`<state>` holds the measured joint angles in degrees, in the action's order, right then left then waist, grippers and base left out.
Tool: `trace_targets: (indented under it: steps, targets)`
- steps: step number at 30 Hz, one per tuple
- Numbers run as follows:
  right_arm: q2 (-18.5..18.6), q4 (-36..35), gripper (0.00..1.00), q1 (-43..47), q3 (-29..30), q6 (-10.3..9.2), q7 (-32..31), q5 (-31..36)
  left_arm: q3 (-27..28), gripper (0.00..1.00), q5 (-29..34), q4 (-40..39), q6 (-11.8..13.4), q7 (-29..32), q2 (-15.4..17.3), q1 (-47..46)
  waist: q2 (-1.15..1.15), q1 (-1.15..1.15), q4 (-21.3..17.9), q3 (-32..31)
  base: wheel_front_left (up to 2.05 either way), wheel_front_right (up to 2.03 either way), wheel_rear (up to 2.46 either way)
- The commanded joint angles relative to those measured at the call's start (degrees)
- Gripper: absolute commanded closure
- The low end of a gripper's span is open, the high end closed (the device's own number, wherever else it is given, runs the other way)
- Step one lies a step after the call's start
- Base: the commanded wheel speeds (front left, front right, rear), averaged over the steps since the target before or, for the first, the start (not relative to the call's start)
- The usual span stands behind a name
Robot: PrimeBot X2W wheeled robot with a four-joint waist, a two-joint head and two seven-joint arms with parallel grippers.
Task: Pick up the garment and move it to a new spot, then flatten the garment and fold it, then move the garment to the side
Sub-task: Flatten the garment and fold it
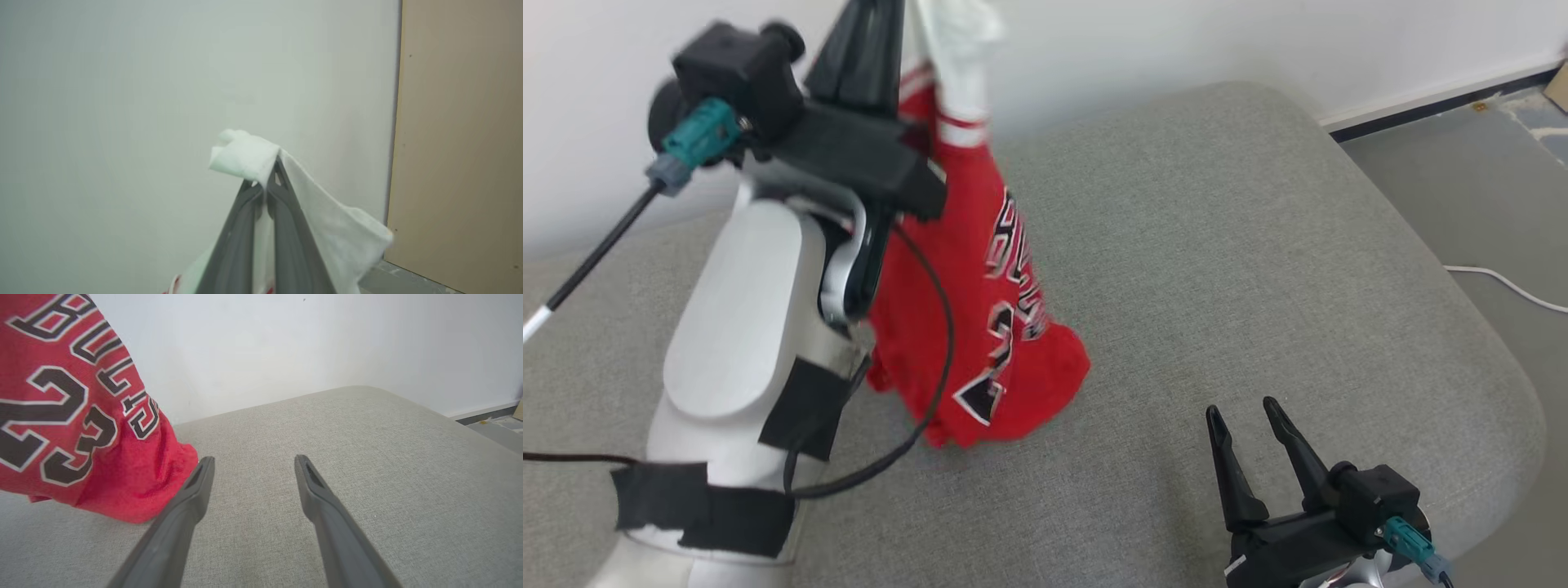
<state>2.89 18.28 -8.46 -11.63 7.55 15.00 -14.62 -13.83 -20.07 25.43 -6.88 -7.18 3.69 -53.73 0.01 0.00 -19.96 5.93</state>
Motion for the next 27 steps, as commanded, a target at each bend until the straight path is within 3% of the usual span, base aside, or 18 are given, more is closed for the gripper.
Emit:
trace_targets:
  steps: [1, 7, 12, 16, 21, 27]
  targets:
    - [0.0, 0.0, 0.00, 0.5, 0.1, -0.13, 0.2, -0.3, -0.3, 1.00, 0.5, -0.8, 0.5, -2.3, -0.3, -2.1, -0.01, 0.00, -0.2, -0.3, 0.00, 0.00, 0.00]
    - [0.0, 0.1, 0.00, 0.8, 0.0, -0.13, 0.2, -0.2, -3.6, 1.00, -3.5, -3.0, 0.4, -6.7, -0.8, -7.3, -0.01, 0.00, -0.6, -1.0, 0.00, 0.00, 0.00]
    - [0.0, 0.1, 0.00, 0.7, -0.9, -0.13, 0.2, -0.8, -7.3, 1.00, -9.9, -7.7, 3.7, -7.9, -0.8, -10.0, -0.01, 0.00, -0.6, -1.1, 0.00, 0.00, 0.00]
    - [0.0, -0.3, 0.00, 0.3, -0.6, -0.13, 0.1, -1.2, -7.8, 1.00, -9.6, -11.2, 6.6, -8.0, -0.8, -7.9, -0.01, 0.00, 0.6, 0.0, 0.00, 0.00, 0.00]
    - [0.0, -0.9, 0.00, 0.2, 0.4, -0.13, 0.1, -1.0, -5.1, 1.00, -5.6, -9.4, 8.1, -8.0, -0.3, -3.1, -0.01, 0.00, 3.5, 1.7, 0.00, 0.00, 0.00]
    - [0.0, -1.6, 0.00, 0.1, 1.4, -0.13, 0.1, -0.3, 4.4, 1.00, -2.6, -8.1, 9.0, -8.0, 1.8, 9.4, -0.01, 0.00, 8.8, 3.6, 0.00, 0.00, 0.00]
